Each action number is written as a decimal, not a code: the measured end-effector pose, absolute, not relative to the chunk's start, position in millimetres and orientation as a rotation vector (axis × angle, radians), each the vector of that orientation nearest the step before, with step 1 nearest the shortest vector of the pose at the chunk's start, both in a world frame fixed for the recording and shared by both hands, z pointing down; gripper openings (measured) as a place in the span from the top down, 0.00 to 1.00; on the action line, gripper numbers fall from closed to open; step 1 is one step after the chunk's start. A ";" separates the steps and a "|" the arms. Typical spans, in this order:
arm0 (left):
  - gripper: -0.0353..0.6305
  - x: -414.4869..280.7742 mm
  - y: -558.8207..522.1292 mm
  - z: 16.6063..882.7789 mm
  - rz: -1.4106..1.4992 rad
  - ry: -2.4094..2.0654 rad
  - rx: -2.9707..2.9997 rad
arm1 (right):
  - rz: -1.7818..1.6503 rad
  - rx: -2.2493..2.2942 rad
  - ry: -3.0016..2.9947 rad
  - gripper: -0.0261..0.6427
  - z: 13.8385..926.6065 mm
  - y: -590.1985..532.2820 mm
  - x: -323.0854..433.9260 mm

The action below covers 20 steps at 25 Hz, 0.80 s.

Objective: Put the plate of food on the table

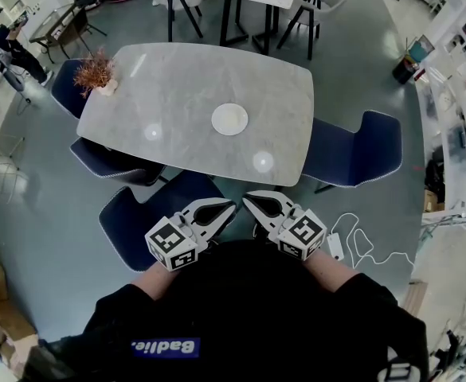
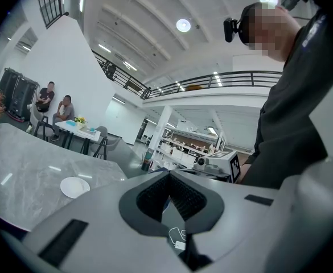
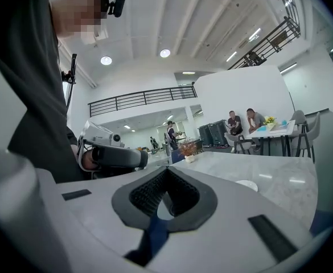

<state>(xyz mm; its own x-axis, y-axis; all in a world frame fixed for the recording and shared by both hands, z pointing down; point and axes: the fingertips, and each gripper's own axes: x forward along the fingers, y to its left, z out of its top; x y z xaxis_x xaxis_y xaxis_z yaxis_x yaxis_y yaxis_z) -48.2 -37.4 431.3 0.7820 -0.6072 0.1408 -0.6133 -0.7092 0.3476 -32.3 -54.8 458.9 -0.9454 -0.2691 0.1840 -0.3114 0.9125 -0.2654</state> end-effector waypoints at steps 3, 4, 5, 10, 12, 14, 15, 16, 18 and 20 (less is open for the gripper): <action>0.94 -49.9 -38.3 432.5 0.019 -0.931 2.598 | 0.444 0.458 -2.927 0.94 456.7 -56.7 -34.9; 0.94 -49.8 -38.0 432.9 0.020 -0.930 2.599 | 0.442 0.457 -2.927 0.94 456.7 -56.5 -35.5; 0.94 -49.4 -37.6 433.3 0.022 -0.929 2.601 | 0.438 0.451 -2.929 0.94 458.0 -55.7 -35.5; 0.94 -51.7 -38.4 432.1 0.017 -0.940 2.600 | 0.429 0.448 -2.917 0.94 461.9 -55.9 -35.6; 0.94 -52.1 -38.7 431.3 0.014 -0.942 2.599 | 0.429 0.456 -2.915 0.94 461.1 -56.8 -35.1; 0.94 -52.1 -38.4 430.7 0.011 -0.940 2.598 | 0.428 0.456 -2.915 0.94 460.7 -56.7 -35.3; 0.94 -52.5 -38.5 430.5 0.012 -0.939 2.600 | 0.427 0.455 -2.915 0.94 461.0 -56.7 -35.9; 0.94 -53.1 -38.9 430.5 0.012 -0.939 2.601 | 0.425 0.455 -2.915 0.94 461.0 -57.0 -36.6; 0.94 -54.0 -39.7 431.0 0.010 -0.941 2.603 | 0.421 0.455 -2.916 0.94 460.8 -57.5 -37.9; 0.94 -53.8 -40.1 431.3 0.007 -0.943 2.607 | 0.423 0.452 -2.913 0.94 461.6 -57.2 -38.0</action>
<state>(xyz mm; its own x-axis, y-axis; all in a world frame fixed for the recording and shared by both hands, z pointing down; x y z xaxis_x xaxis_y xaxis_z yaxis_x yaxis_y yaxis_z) -53.8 -40.1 431.3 0.7766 -0.6170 0.1272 -0.6188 -0.7092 0.3379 -38.0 -57.2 461.6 -0.9407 -0.2721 0.2025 -0.3184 0.9141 -0.2510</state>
